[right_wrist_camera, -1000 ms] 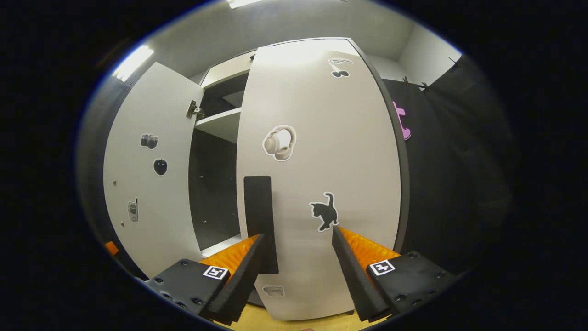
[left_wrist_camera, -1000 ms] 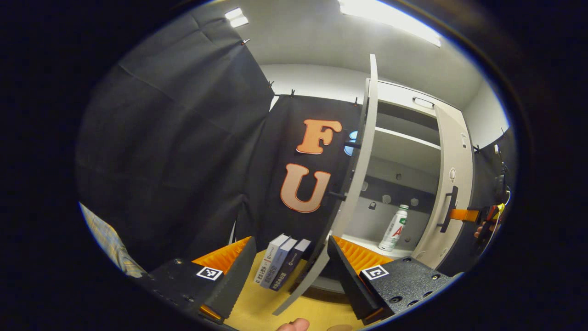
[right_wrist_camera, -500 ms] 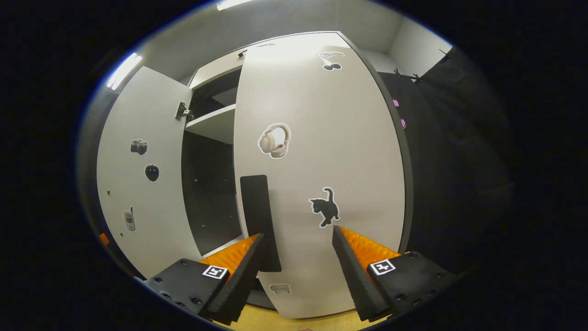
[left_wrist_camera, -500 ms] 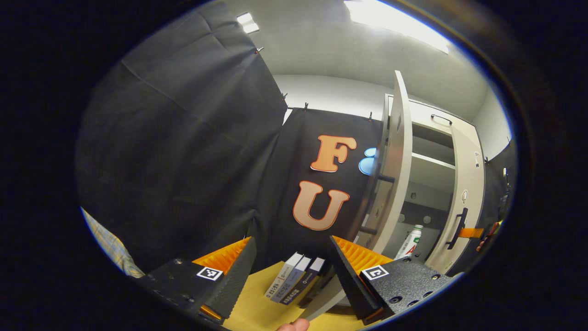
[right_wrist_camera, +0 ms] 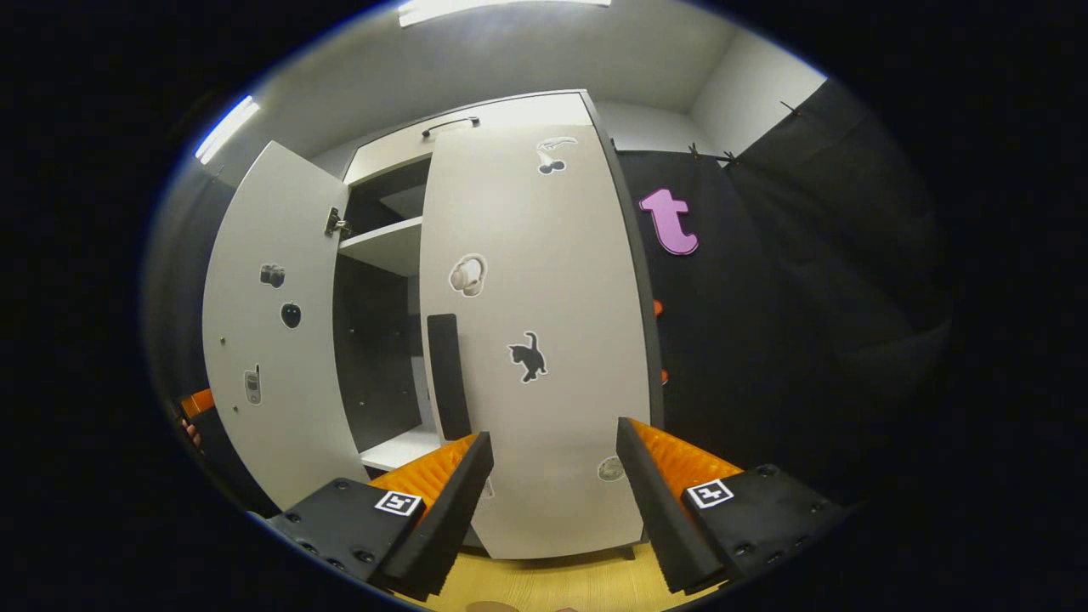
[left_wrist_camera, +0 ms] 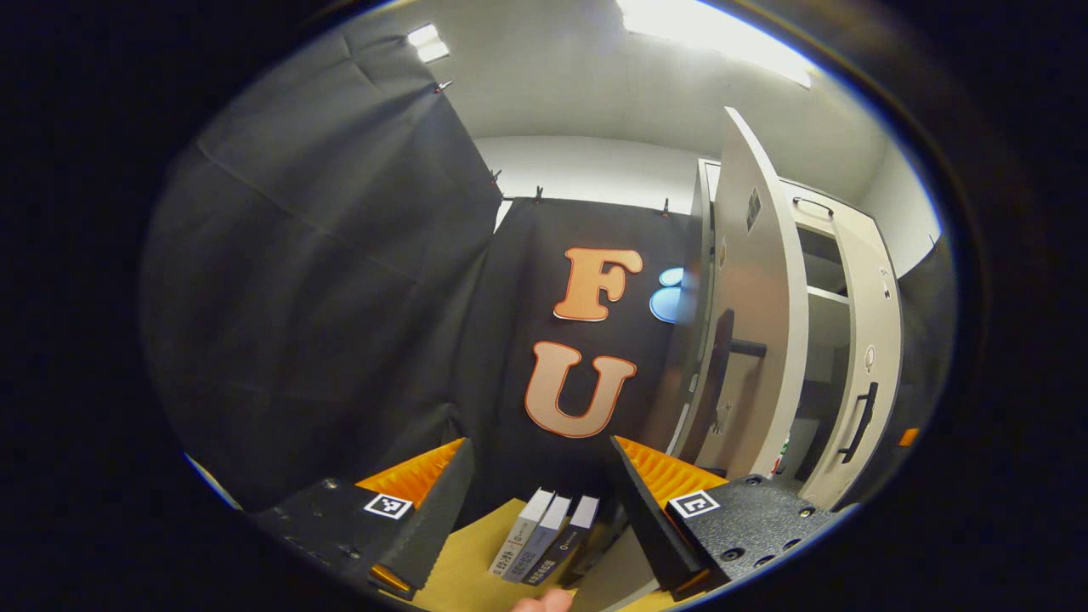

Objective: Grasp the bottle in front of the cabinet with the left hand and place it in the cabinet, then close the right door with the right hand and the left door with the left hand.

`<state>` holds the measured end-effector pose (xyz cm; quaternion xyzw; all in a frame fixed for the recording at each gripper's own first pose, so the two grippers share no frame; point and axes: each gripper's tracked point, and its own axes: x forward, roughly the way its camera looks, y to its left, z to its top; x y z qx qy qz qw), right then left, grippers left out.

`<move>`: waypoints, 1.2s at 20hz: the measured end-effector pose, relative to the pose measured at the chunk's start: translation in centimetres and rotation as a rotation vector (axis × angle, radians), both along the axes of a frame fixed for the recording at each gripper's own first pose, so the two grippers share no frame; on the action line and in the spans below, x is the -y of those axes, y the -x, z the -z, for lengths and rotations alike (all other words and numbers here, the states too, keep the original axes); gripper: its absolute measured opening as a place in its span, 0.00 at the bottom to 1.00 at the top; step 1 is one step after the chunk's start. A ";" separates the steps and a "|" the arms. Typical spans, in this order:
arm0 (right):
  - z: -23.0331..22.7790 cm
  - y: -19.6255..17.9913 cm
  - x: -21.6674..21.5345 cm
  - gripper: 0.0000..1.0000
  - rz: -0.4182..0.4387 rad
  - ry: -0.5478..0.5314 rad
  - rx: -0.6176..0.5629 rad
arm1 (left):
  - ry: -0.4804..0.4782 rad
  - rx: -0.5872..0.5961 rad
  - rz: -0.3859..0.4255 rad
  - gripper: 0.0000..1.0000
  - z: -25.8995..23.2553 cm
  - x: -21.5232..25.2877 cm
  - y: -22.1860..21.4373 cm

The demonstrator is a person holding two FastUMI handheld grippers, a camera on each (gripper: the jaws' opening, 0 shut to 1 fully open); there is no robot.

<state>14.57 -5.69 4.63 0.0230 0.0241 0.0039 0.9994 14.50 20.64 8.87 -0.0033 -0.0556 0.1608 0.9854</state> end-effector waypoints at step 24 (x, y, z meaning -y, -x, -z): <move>0.9 4.7 8.3 0.98 0.049 0.063 -0.045 | 0.002 -0.063 0.188 0.92 2.3 11.7 -2.6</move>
